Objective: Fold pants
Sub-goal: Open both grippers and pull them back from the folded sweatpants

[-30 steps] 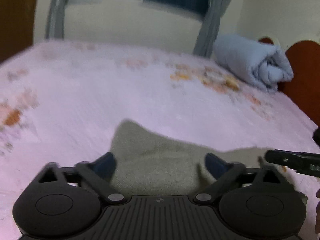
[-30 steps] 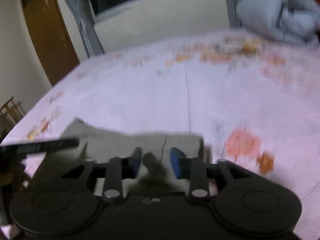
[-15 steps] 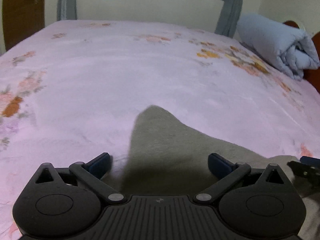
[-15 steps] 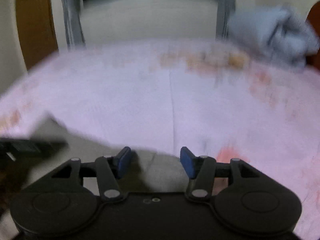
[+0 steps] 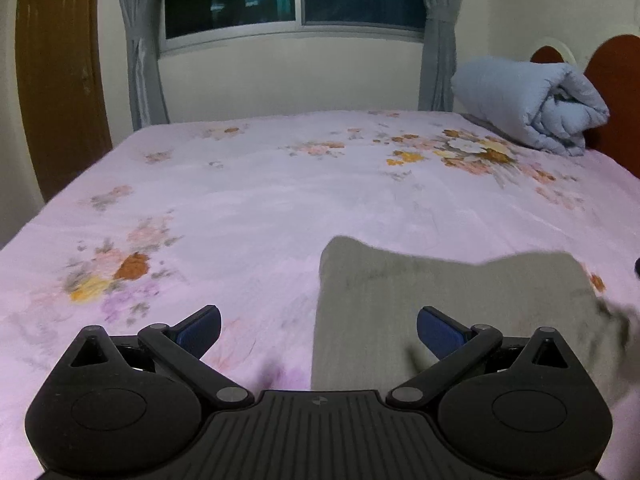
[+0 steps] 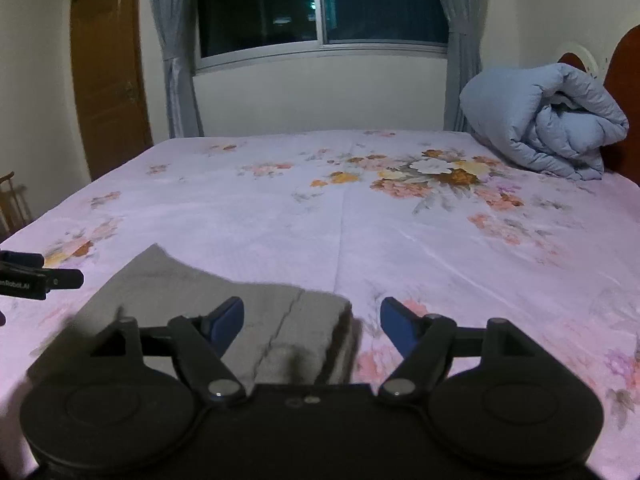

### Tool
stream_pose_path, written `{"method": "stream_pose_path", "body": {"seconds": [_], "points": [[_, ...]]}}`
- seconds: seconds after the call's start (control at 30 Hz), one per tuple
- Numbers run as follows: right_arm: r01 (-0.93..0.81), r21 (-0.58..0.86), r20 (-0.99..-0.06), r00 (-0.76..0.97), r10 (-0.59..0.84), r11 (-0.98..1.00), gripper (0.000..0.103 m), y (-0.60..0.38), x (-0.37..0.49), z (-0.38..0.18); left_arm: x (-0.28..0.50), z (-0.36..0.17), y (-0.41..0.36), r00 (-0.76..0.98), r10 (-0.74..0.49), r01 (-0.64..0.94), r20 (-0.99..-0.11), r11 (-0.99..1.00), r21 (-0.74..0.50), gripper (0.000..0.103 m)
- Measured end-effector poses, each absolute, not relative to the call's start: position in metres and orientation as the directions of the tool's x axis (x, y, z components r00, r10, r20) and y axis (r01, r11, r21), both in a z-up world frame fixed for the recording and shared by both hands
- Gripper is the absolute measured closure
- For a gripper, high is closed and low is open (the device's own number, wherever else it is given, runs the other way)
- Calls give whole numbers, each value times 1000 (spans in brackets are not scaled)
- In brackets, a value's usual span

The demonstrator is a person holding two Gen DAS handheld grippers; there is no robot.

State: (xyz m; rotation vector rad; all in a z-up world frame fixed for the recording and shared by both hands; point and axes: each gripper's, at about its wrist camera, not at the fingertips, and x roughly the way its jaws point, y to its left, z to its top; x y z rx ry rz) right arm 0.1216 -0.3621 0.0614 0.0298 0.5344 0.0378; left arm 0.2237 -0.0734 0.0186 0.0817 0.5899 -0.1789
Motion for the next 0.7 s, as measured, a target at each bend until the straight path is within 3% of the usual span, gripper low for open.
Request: {"method": "stream_pose_path", "body": {"seconds": [0.07, 0.27, 0.43, 0.6, 0.7], "points": [[-42, 64, -500, 863, 68, 997, 20, -365, 104, 63, 205, 17, -66, 814, -136, 183, -565, 983, 28, 0], [-14, 9, -463, 886, 17, 1000, 17, -371, 56, 60, 154, 15, -37, 830, -93, 119, -549, 993, 11, 0], [43, 1, -433, 901, -38, 999, 5, -375, 21, 62, 111, 16, -19, 838, -94, 91, -537, 995, -32, 0], [41, -15, -438, 898, -43, 999, 6, -365, -15, 55, 70, 21, -17, 868, -100, 102, -486, 995, -23, 0], [17, -22, -395, 918, -24, 1000, 6, -357, -35, 60, 42, 23, -19, 891, -125, 117, -437, 992, -44, 0]]}}
